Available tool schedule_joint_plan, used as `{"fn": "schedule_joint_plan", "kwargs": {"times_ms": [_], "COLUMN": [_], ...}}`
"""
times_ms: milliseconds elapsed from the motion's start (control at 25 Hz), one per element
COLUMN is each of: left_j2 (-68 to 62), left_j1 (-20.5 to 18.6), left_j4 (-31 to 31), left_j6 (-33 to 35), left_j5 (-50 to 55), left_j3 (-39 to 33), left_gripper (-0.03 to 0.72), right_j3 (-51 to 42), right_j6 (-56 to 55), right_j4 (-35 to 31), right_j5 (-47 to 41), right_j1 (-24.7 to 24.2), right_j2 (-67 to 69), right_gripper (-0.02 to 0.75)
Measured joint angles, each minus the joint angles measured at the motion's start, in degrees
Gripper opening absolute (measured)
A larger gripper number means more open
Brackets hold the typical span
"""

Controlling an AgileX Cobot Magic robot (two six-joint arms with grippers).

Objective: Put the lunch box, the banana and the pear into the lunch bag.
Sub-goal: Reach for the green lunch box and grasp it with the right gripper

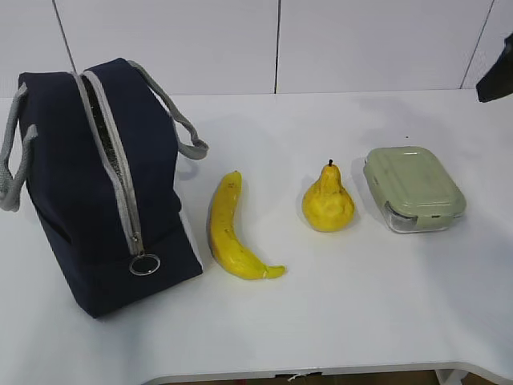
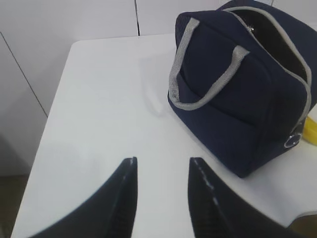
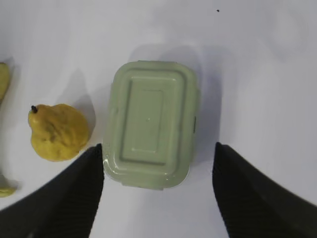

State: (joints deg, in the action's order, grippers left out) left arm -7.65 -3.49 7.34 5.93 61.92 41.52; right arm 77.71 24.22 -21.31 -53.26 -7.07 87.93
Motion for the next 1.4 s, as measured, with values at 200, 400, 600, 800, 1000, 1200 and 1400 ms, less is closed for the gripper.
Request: {"fn": "schedule_joint_plan", "kwargs": {"times_ms": [200,400,600,800,1000,1200,1400], "left_j2": [-8.8,-14.8,-19.9,-22.5,-24.4,-26.5,-29.2], "left_j1": [0.0,0.0,0.0,0.0,0.0,0.0,0.0], "left_j4": [1.7,6.9,10.9,14.2,18.2,19.2,19.4], "left_j6": [0.0,0.0,0.2,5.5,9.0,9.6,10.4], "left_j5": [-0.1,-0.1,-0.7,-4.0,-6.3,-6.5,-7.5], "left_j3": [4.9,6.3,6.3,6.3,6.3,6.3,6.3], "left_gripper": [0.242,0.242,0.242,0.242,0.242,0.270,0.293], "right_j3": [0.0,0.2,0.2,0.2,0.2,0.2,0.2], "right_j6": [12.7,22.9,28.6,30.9,36.4,40.0,41.1], "right_j4": [-16.4,-26.8,-31.2,-32.5,-35.9,-41.1,-44.8], "right_j5": [-1.7,-4.9,-7.5,-7.4,-7.5,-9.5,-10.4], "right_j1": [-8.8,-12.1,-12.2,-12.8,-14.6,-17.1,-17.5], "right_j2": [3.2,9.0,14.5,17.2,19.8,23.2,25.4], "right_gripper": [0.553,0.553,0.553,0.552,0.552,0.552,0.552]}}
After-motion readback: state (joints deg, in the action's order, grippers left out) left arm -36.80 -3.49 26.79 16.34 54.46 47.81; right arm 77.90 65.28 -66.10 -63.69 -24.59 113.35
